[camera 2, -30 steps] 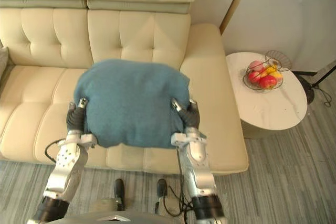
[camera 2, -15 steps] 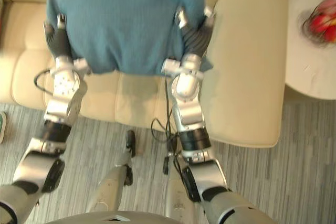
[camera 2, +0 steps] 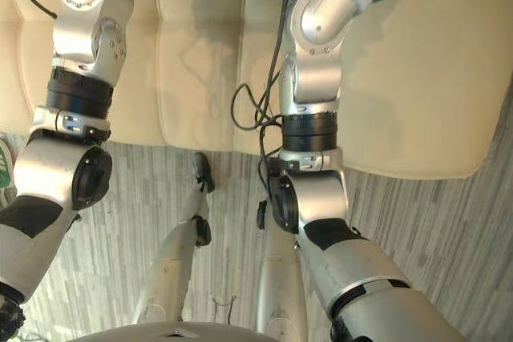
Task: Pick up cushions and gather them together orderly.
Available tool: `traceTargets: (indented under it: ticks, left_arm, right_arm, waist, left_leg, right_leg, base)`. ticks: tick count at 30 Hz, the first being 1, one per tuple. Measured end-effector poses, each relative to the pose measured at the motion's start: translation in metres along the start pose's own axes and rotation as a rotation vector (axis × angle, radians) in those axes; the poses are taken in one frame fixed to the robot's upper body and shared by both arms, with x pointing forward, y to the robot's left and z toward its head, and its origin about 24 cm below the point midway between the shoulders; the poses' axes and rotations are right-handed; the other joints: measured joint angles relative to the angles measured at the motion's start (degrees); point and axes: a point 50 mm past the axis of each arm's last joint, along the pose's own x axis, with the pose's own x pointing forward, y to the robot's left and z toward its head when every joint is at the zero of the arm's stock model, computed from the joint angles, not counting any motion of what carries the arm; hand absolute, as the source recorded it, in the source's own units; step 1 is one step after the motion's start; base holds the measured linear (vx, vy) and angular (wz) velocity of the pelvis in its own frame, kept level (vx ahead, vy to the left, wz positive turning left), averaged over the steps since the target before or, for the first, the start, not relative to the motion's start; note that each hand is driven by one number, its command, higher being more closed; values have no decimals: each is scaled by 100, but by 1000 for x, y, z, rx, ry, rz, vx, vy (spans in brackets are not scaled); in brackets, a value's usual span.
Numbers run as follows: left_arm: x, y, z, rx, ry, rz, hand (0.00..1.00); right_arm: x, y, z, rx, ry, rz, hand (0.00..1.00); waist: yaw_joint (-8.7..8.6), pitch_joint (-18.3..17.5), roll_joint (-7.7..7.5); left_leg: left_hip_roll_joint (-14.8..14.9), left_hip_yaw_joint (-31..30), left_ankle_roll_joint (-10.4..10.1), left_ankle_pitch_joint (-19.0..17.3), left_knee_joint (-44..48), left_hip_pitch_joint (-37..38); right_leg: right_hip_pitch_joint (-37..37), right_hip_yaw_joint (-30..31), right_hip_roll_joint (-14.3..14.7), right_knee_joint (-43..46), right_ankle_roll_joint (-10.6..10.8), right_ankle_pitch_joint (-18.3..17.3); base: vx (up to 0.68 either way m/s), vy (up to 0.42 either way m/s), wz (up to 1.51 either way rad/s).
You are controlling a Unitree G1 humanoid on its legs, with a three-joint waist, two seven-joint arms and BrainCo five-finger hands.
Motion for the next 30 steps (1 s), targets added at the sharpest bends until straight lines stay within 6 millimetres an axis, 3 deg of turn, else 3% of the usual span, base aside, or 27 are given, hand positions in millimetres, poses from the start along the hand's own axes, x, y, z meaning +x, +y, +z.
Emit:
traceTargets:
  ticks: [2, 3, 4, 8, 13, 14, 15, 16, 19, 21, 25, 29, 30]
  left_arm:
    - [1, 4, -1, -22, 16, 26, 0]
    - [3, 9, -1, -47, 30, 60, 0]
    - [4, 11, -2, -53, 35, 69, 0]
    - [9, 25, -4, -59, 62, 116, 0]
    - [7, 37, -16, -45, 90, 111, 0]
    - [5, 41, -19, -38, 97, 116, 0]
    - [2, 51, -26, -27, 110, 134, 0]
    - [-1, 59, -32, -22, 122, 151, 0]
    - [-11, 69, -42, 2, 126, 127, 0]
    - [-19, 76, -48, 18, 131, 118, 0]
    - [-43, 125, -68, 115, 166, 171, 0]
    - [-66, 164, -58, 140, 102, 191, 0]
    - [-75, 178, -57, 141, 97, 212, 0]
  right_arm:
    - [6, 4, -1, 0, 12, -1, 0]
    - [13, 9, 1, 9, 25, 9, 0]
    - [15, 10, 1, 5, 29, 14, 0]
    - [16, 17, -4, 49, 87, 60, 0]
    - [11, 1, -24, 39, 169, 77, 0]
    - [8, -1, -27, 39, 183, 82, 0]
    - [4, -4, -32, 31, 197, 87, 0]
    - [-1, -9, -33, 34, 198, 97, 0]
    - [-11, -27, -42, 22, 219, 78, 0]
    - [-14, -32, -44, 15, 228, 75, 0]
    - [-35, -47, -51, -8, 253, 122, 0]
    - [-59, -78, -40, -64, 214, 181, 0]
    - [-65, -88, -38, -106, 204, 200, 0]
  waist:
    - [35, 72, 3]
    - [57, 192, 11]
    - [74, 223, 11]
    - [86, 467, 20]
    - [-59, 713, -3]
    - [-79, 722, -13]
    - [-135, 722, -13]
    - [-255, 731, -22]
    - [-352, 762, -41]
    - [-343, 763, -42]
    - [-306, 774, -62]
    - [-355, 822, -143]
    - [-398, 824, -147]
  left_leg:
    - [2, -26, -99, 98, 0, -79]
    - [-32, -147, -363, 416, 0, -217]
    - [-36, -177, -380, 508, 0, -278]
    - [46, -294, -135, 717, -2, -605]
    - [33, -304, -196, 652, -11, -766]
    - [39, -279, -322, 518, -7, -745]
    - [30, -161, -315, 120, 89, -688]
    - [-53, -40, 29, -385, 277, -635]
    - [-230, 48, 229, -154, 24, -459]
    - [-269, 53, 228, -155, 12, -388]
    - [-295, 102, 198, -180, 11, 18]
    - [-238, 105, 97, -272, 12, 560]
    - [-211, 81, 166, -331, 17, 719]
  right_leg:
    - [-40, -25, -4, -5, -6, -6]
    - [-100, -62, -60, 10, -39, -33]
    - [-132, -91, -75, 15, -53, -42]
    - [-470, -316, -35, 296, -202, -152]
    - [-724, -305, -90, 448, -207, -160]
    - [-734, -298, -110, 445, -208, -153]
    - [-763, -260, -149, 440, -176, -127]
    - [-819, -154, -245, 445, -87, -70]
    - [-778, 62, -308, 449, 13, -56]
    - [-719, 151, -306, 459, 54, -83]
    - [-388, 375, -293, 567, 156, -175]
    - [115, 411, -231, 542, 165, -204]
    - [305, 385, -202, 488, 167, -206]
  base:
    - [45, -38, 30]
    - [11, -74, 49]
    - [0, -90, 52]
    - [-4, -120, 26]
    - [-24, -50, 2]
    - [-49, -1, -7]
    - [0, 0, 0]
    - [-6, 42, 3]
    - [14, 57, 5]
    - [-3, 30, 6]
    - [9, -14, -4]
    - [23, -93, -22]
    - [21, -65, -20]
